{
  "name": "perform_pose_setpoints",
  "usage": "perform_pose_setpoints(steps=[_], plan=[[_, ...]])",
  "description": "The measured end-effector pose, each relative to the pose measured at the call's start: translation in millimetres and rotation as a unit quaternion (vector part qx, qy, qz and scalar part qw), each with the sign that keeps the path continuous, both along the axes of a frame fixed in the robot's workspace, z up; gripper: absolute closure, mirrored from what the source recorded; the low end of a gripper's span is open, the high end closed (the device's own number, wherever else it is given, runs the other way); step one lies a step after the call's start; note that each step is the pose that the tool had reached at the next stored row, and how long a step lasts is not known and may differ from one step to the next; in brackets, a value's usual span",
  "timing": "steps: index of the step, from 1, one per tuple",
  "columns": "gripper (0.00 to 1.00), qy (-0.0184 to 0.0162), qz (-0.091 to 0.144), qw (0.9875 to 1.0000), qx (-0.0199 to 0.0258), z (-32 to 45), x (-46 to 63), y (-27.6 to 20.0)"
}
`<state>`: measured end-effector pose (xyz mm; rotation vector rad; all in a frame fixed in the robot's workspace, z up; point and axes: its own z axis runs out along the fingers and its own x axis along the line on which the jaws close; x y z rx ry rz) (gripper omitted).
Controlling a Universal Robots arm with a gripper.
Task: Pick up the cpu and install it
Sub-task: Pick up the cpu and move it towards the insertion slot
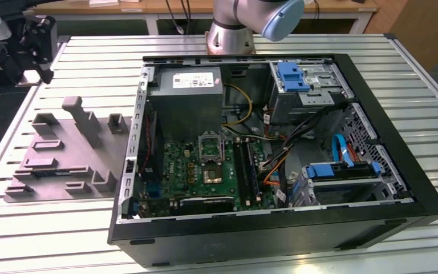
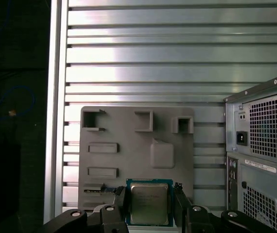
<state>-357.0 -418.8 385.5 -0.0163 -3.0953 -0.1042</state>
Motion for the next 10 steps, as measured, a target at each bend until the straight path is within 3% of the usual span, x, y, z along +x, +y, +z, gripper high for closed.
perform_pose_setpoints(steps=[10], plan=[[0.53,0.0,0.0,1.0,0.0001,0.0,3.6,0.0]])
